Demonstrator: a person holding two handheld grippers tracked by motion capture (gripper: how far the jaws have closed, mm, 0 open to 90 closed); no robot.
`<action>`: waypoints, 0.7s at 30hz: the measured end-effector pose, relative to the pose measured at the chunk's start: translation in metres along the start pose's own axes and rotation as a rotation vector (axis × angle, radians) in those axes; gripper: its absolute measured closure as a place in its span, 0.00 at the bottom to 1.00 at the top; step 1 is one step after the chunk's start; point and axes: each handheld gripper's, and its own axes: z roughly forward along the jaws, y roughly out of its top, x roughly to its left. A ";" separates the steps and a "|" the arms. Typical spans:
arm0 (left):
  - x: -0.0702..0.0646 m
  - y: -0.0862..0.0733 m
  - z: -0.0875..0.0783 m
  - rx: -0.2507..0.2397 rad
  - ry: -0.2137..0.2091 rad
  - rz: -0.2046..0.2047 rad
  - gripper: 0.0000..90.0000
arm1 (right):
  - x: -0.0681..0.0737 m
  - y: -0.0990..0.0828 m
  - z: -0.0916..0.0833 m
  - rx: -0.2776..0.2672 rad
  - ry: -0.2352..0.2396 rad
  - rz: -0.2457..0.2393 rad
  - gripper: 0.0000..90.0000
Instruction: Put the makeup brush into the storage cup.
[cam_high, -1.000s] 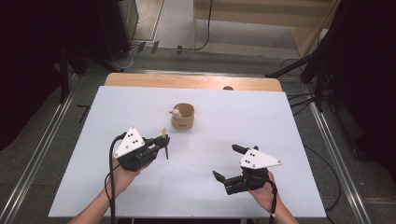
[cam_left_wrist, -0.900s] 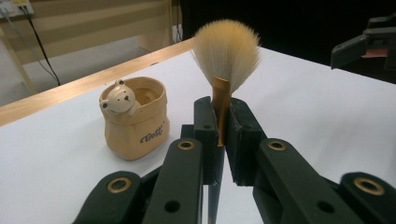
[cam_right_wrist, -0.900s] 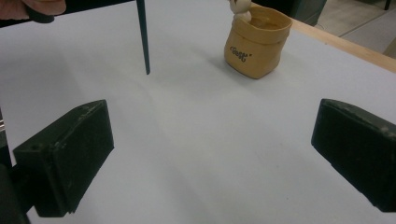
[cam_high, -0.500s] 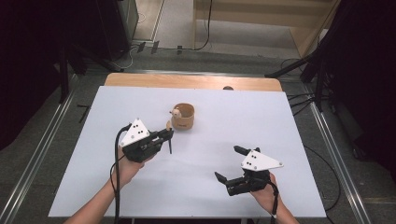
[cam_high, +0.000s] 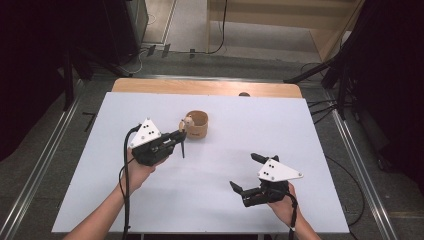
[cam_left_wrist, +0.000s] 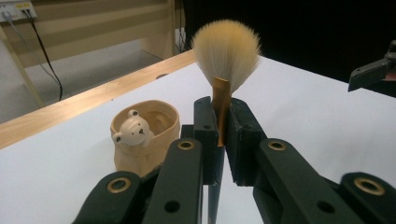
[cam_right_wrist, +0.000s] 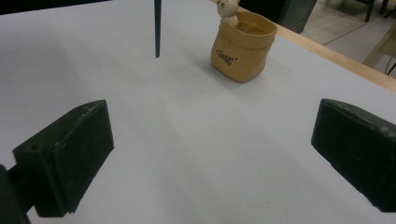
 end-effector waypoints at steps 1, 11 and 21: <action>0.000 0.001 0.001 -0.002 0.001 0.000 0.93 | 0.000 0.000 0.000 0.002 0.004 0.000 0.00; 0.004 0.016 0.006 -0.019 0.009 0.010 0.94 | 0.000 0.001 -0.002 -0.012 0.009 -0.005 0.00; 0.009 0.031 0.010 -0.017 0.020 0.016 0.93 | -0.001 0.000 -0.001 -0.006 0.013 -0.002 0.00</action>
